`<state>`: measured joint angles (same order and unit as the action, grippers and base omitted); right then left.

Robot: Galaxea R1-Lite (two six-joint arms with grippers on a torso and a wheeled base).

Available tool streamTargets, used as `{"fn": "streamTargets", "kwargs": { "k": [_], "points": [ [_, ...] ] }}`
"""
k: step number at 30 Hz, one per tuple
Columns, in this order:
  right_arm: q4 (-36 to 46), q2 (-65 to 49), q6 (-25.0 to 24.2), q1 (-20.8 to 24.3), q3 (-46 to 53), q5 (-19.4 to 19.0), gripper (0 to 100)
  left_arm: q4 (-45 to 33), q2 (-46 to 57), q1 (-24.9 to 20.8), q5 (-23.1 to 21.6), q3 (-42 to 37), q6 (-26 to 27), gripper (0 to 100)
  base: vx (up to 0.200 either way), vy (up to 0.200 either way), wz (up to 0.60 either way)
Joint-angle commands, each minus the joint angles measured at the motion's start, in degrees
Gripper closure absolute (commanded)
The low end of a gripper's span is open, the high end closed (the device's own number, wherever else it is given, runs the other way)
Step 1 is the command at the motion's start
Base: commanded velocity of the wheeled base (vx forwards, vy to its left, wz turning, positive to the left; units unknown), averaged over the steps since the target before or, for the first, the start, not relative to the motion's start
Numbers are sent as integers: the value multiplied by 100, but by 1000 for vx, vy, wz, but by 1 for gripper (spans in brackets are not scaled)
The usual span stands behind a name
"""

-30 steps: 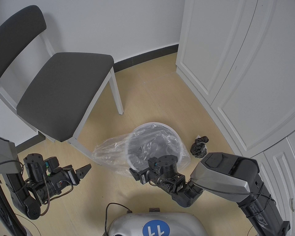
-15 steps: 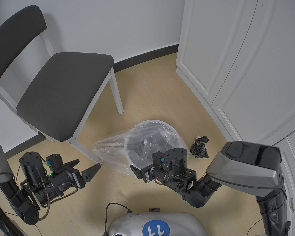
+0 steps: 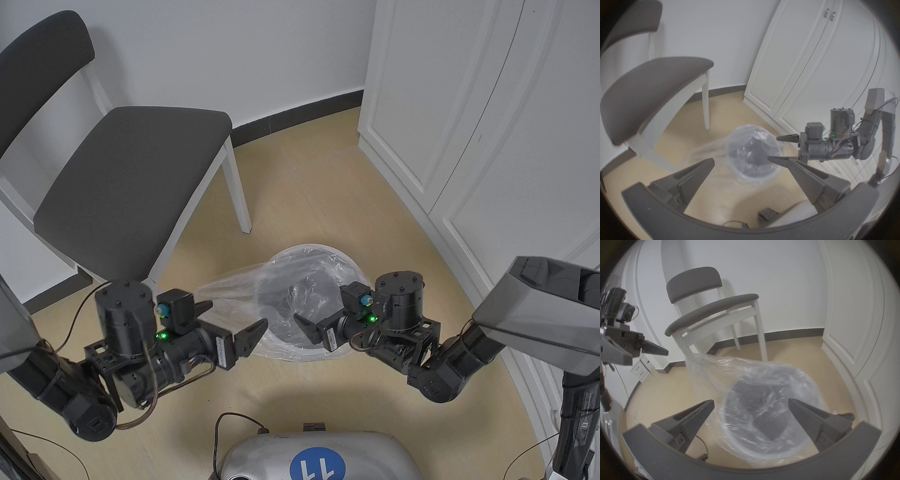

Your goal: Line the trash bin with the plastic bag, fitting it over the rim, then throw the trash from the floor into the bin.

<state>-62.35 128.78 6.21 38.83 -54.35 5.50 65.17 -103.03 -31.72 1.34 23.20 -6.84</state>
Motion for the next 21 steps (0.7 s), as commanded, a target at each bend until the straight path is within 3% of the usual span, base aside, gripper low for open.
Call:
{"fn": "streamTargets", "kwargs": {
  "k": [1,4,11,21],
  "points": [
    [162,-116,698,-745,-15,21,0,-611,-823,-221,701,1292,842,0,0,0,0],
    [153,156,1032,-974,-164,65,0,-541,-1412,-168,1008,1521,1387,0,0,0,0],
    [153,736,1067,-1237,-806,136,0,-470,-2318,-62,1826,2461,2125,0,0,0,0],
    [101,1413,1041,-1369,-1729,505,0,13,-2915,474,2019,3217,3127,0,0,0,0]
  ]
}}
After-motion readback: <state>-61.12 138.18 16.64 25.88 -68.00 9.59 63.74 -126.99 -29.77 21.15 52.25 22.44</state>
